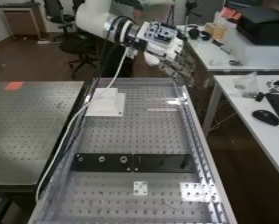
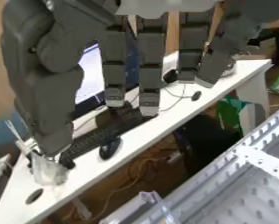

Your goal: Grab the chopstick and place it in the clear container

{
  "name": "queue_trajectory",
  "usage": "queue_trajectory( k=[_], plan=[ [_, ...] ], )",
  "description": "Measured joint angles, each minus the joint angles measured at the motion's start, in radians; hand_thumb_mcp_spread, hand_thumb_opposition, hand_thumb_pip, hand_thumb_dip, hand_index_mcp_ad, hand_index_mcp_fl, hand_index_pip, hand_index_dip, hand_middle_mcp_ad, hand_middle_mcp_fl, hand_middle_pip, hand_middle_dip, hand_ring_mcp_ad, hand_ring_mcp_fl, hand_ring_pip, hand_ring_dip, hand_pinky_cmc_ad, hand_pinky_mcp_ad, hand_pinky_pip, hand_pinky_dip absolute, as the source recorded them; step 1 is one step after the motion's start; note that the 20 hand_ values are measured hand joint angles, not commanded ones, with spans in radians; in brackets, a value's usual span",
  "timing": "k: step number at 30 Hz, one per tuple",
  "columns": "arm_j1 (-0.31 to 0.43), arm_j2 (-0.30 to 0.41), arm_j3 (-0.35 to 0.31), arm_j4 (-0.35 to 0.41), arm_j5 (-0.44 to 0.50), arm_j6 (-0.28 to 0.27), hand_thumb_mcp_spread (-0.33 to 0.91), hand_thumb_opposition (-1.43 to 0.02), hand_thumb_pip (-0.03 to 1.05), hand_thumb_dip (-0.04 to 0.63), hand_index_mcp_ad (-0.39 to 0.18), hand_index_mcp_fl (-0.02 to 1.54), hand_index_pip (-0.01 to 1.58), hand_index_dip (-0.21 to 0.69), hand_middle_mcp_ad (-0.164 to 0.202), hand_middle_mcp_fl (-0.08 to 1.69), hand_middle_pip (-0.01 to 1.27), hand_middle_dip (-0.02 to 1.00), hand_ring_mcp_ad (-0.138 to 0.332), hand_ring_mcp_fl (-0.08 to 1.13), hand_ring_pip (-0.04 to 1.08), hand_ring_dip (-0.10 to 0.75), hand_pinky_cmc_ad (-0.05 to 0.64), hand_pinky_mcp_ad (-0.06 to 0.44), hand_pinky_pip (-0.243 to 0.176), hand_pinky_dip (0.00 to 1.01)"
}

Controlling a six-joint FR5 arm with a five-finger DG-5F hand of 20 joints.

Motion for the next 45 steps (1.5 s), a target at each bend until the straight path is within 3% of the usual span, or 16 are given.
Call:
queue_trajectory(
  k=[5,10,13,14,16,19,23,27,30,36,38,42,45],
  plan=[
    [-0.028,0.086,-0.112,0.125,-0.019,-0.039,0.41,-0.76,0.43,0.182,-0.105,0.62,0.03,0.429,0.061,0.54,0.1,0.54,0.185,0.2,0.08,0.363,0.389,0.199,-0.042,0.65],
    [-0.074,0.174,-0.224,0.266,-0.09,-0.125,0.41,-0.77,0.46,0.178,-0.108,0.7,0.03,0.4,0.058,0.54,0.1,0.52,0.187,0.19,0.08,0.351,0.384,0.199,-0.061,0.62],
    [-0.109,0.233,-0.29,0.346,-0.153,-0.284,0.41,-0.77,0.47,0.176,-0.12,0.74,0.04,0.379,0.059,0.54,0.1,0.51,0.187,0.18,0.08,0.346,0.384,0.199,-0.061,0.57],
    [-0.114,0.241,-0.298,0.354,-0.163,-0.312,0.4,-0.77,0.47,0.175,-0.12,0.74,0.04,0.363,0.059,0.54,0.1,0.5,0.187,0.18,0.08,0.332,0.384,0.199,-0.058,0.57],
    [-0.144,0.276,-0.328,0.384,-0.212,-0.431,0.4,-0.77,0.49,0.175,-0.127,0.74,0.03,0.332,0.056,0.54,0.1,0.49,0.187,0.18,0.08,0.316,0.382,0.197,-0.058,0.56],
    [-0.2,0.319,-0.361,0.414,-0.301,-0.555,0.38,-0.77,0.52,0.175,-0.154,0.77,0.04,0.314,0.059,0.54,0.1,0.49,0.194,0.16,0.08,0.304,0.379,0.197,-0.061,0.54],
    [-0.26,0.343,-0.374,0.428,-0.403,-0.614,0.38,-0.77,0.53,0.173,-0.152,0.77,0.03,0.265,0.061,0.54,0.1,0.49,0.195,0.16,0.08,0.293,0.379,0.213,-0.061,0.51],
    [-0.299,0.341,-0.357,0.418,-0.484,-0.611,0.38,-0.77,0.53,0.173,-0.164,0.77,0.04,0.267,0.058,0.54,0.1,0.48,0.182,0.16,0.08,0.293,0.379,0.215,-0.061,0.51],
    [-0.311,0.327,-0.33,0.402,-0.512,-0.575,0.37,-0.79,0.53,0.173,-0.162,0.76,0.04,0.26,0.058,0.54,0.1,0.47,0.182,0.16,0.08,0.293,0.379,0.216,-0.058,0.51],
    [-0.314,0.307,-0.304,0.398,-0.509,-0.51,0.35,-0.79,0.53,0.173,-0.164,0.69,0.04,0.26,0.058,0.54,0.1,0.46,0.182,0.16,0.08,0.293,0.379,0.216,-0.058,0.51],
    [-0.31,0.304,-0.304,0.404,-0.48,-0.499,0.33,-0.79,0.52,0.173,-0.164,0.61,0.04,0.26,0.059,0.53,0.1,0.46,0.183,0.16,0.08,0.29,0.379,0.216,-0.058,0.51],
    [-0.296,0.29,-0.303,0.413,-0.384,-0.463,0.26,-0.79,0.43,0.162,-0.161,0.27,0.01,0.26,0.077,0.3,0.09,0.45,0.187,0.08,0.09,0.29,0.379,0.215,-0.061,0.51],
    [-0.292,0.282,-0.304,0.423,-0.366,-0.423,0.18,-0.76,0.4,0.098,-0.152,0.12,0.0,0.236,0.093,0.13,0.08,0.36,0.19,0.05,0.07,0.213,0.38,0.248,-0.061,0.47]
  ],
)
